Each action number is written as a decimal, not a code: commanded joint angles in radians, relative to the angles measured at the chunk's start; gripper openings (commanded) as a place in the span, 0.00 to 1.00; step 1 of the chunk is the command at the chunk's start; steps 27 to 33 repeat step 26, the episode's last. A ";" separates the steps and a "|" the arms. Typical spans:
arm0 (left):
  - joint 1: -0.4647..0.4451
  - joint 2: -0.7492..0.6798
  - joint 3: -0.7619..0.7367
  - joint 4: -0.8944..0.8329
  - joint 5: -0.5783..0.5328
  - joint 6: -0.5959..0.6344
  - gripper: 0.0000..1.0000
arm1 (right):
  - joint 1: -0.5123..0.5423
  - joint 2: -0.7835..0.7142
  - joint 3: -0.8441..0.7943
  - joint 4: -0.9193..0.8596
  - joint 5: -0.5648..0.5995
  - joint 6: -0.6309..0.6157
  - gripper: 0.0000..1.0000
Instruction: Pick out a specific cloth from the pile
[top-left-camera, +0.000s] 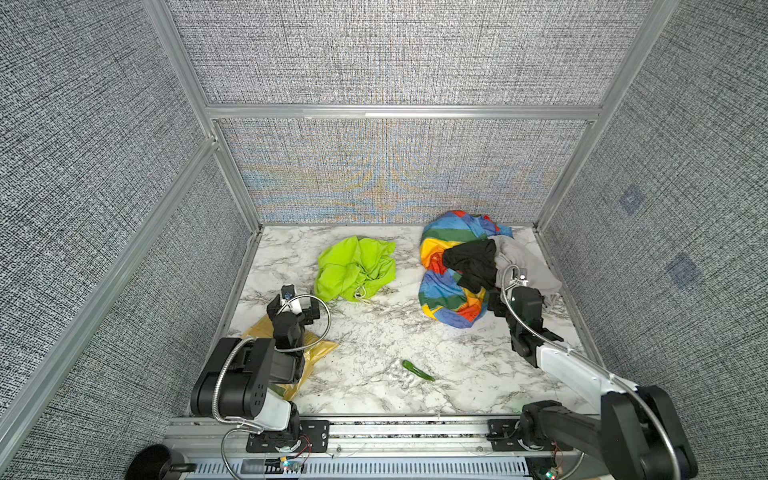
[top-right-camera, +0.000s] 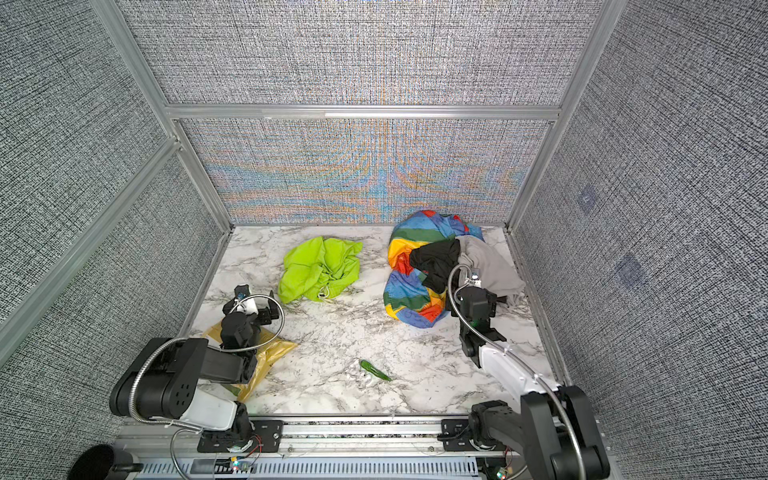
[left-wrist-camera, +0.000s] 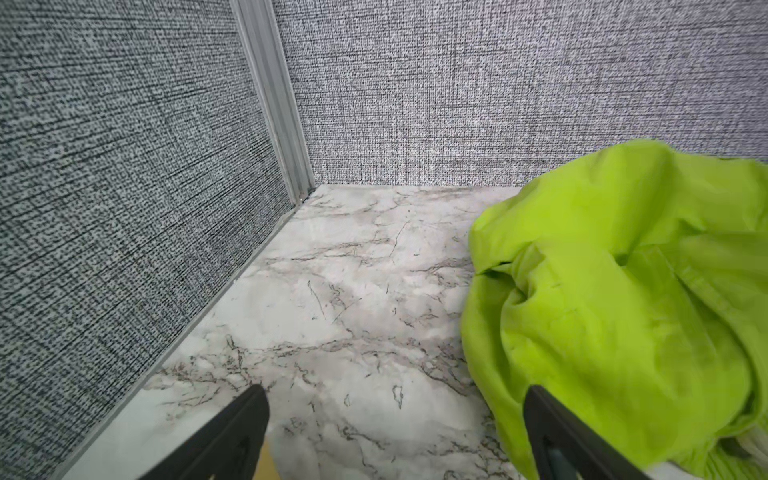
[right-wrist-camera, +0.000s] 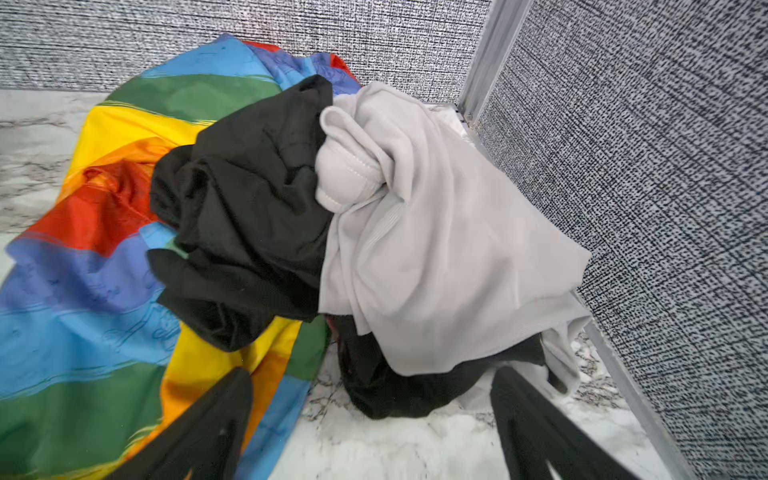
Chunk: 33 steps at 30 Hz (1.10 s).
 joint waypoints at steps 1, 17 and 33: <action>0.001 -0.004 0.001 0.058 0.022 -0.009 0.99 | -0.024 0.073 -0.007 0.235 -0.046 -0.056 0.94; 0.002 0.000 -0.001 0.064 0.022 -0.009 0.99 | -0.150 0.312 -0.110 0.610 -0.305 -0.091 0.99; 0.003 0.001 0.000 0.064 0.023 -0.009 0.99 | -0.152 0.302 -0.100 0.577 -0.313 -0.097 0.99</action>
